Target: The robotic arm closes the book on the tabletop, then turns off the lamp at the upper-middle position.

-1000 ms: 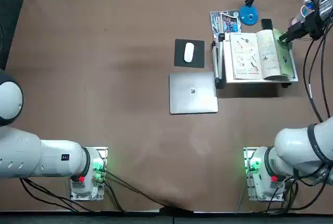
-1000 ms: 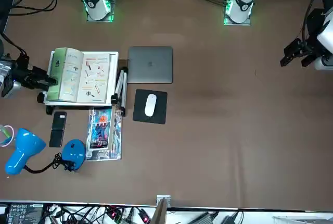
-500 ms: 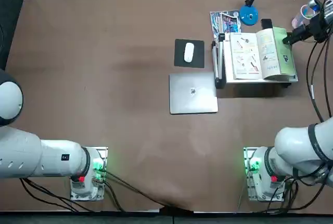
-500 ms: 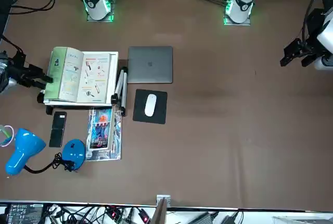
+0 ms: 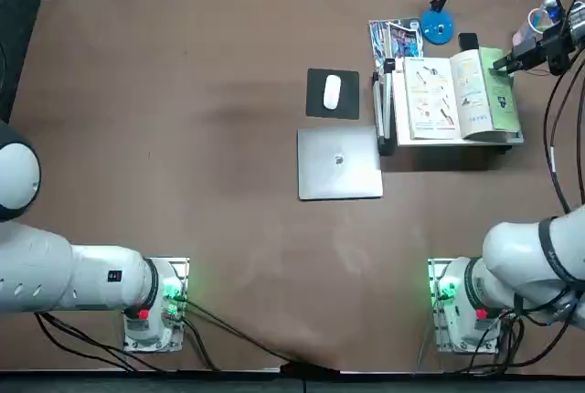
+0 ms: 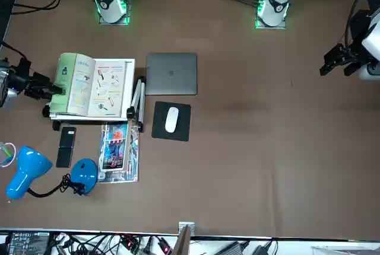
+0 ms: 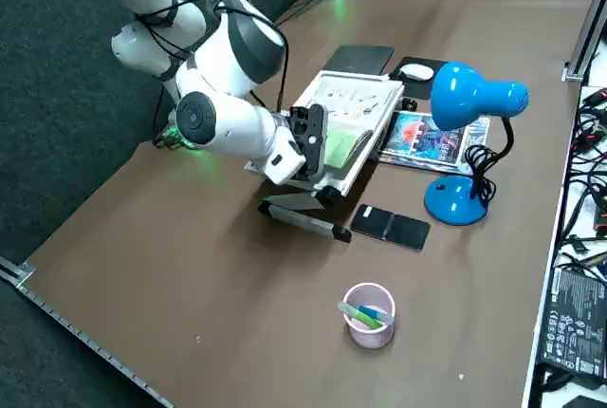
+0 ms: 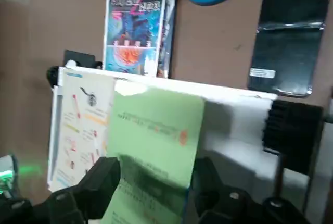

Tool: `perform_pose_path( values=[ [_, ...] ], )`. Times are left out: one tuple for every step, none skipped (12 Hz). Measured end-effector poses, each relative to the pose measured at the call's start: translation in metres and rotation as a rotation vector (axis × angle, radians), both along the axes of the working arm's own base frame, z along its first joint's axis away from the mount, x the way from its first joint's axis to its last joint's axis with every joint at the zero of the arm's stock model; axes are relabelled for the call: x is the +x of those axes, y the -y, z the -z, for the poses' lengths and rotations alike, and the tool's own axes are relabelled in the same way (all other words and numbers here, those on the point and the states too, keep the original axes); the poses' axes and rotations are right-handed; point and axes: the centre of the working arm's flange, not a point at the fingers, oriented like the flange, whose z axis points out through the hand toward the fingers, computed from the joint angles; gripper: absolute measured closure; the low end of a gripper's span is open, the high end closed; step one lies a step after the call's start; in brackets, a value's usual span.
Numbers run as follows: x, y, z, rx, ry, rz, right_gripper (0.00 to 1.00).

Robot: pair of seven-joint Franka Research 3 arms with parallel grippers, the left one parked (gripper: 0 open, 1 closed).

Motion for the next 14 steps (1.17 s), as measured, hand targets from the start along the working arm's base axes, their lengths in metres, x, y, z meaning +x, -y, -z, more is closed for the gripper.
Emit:
perform_pose_path(
  values=[
    [0.004, -0.005, -0.005, 0.036, -0.001, 0.007, 0.16],
    [0.005, -0.005, -0.009, 0.047, -0.005, 0.010, 0.16],
    [0.007, -0.006, -0.014, 0.060, -0.013, 0.016, 0.17],
    [0.010, -0.007, -0.020, 0.071, -0.022, 0.021, 0.18],
    [0.013, -0.007, -0.027, 0.080, -0.032, 0.029, 0.20],
    [0.015, -0.007, -0.034, 0.087, -0.041, 0.033, 0.21],
    [0.018, -0.008, -0.039, 0.091, -0.047, 0.036, 0.32],
    [0.019, -0.008, -0.043, 0.091, -0.047, 0.037, 0.46],
    [0.021, -0.009, -0.045, 0.089, -0.045, 0.036, 0.60],
    [0.023, -0.012, -0.046, 0.088, -0.042, 0.030, 0.72],
    [0.026, -0.016, -0.047, 0.087, -0.042, 0.026, 0.85],
    [0.028, -0.020, -0.049, 0.086, -0.045, 0.025, 0.96],
    [0.031, -0.025, -0.051, 0.085, -0.052, 0.026, 0.98],
    [0.034, -0.031, -0.054, 0.083, -0.059, 0.027, 0.98]
  ],
)
